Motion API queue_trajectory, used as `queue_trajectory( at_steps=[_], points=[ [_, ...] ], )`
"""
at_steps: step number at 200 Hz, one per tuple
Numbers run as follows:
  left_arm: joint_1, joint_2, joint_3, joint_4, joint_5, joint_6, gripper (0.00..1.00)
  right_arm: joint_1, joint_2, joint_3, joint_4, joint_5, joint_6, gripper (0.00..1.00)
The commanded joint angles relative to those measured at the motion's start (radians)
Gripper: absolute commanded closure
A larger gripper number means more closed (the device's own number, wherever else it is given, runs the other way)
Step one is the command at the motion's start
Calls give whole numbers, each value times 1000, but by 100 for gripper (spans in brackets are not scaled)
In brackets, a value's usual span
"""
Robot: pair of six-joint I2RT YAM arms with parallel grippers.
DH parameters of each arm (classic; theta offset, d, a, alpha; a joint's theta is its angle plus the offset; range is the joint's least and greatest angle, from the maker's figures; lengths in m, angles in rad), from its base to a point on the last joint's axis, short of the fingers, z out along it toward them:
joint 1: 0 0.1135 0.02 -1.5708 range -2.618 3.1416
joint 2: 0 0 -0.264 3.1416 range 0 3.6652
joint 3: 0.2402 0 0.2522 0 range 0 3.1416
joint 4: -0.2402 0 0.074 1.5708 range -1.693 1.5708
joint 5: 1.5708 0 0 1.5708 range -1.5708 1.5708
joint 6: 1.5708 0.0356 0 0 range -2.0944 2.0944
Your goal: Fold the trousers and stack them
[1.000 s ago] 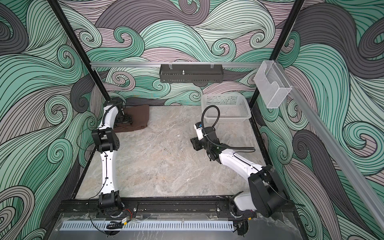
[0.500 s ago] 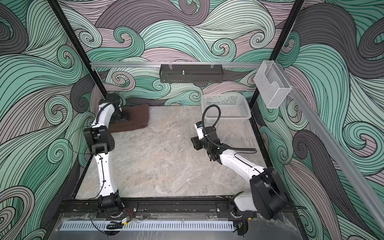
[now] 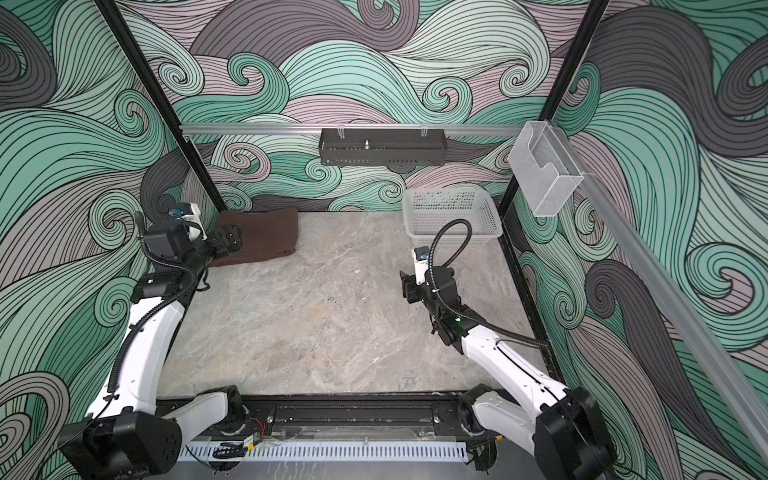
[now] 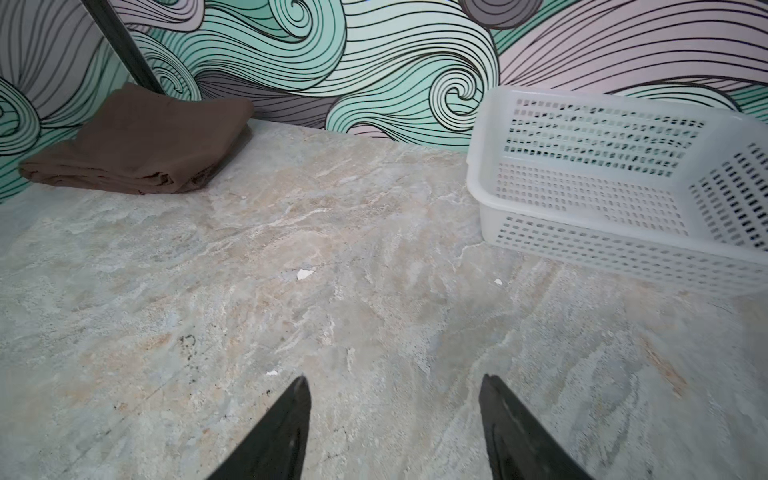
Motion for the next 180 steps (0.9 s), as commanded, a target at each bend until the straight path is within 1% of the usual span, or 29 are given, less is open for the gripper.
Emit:
queue_trajectory(
  at_steps=[1,9,18,33,44,59,81,103,124,133,148,163,180],
  points=[
    [0,27,-84,91,-22,-74,1,-39,-30,-52,97,115,23,23],
    [0,29,-108,90,-42,-89,1,-62,-34,-66,107,138,18,20],
    [0,34,-134,97,-55,-99,1,-85,-34,-87,135,160,5,14],
    [0,43,-190,151,-87,-133,2,-124,-34,-134,219,178,-33,8],
    [0,48,-236,205,-117,-154,2,-147,-25,-169,282,210,-63,1],
    [0,60,-292,264,-154,-163,1,-185,4,-197,335,243,-92,1],
    [-1,77,-345,296,-254,-178,1,-254,64,-235,411,300,-89,1],
    [0,64,-418,362,-361,-180,1,-306,129,-291,523,302,-45,1],
    [0,48,-482,421,-429,-174,1,-327,206,-299,601,322,-66,1],
    [0,46,-501,437,-448,-167,1,-340,220,-289,607,296,-91,1],
    [0,50,-523,466,-477,-162,1,-371,268,-268,638,281,-89,1],
    [0,65,-544,509,-495,-153,1,-400,283,-215,538,199,-71,1],
    [0,93,-556,541,-518,-143,1,-411,328,-232,635,144,-42,1]
  ],
)
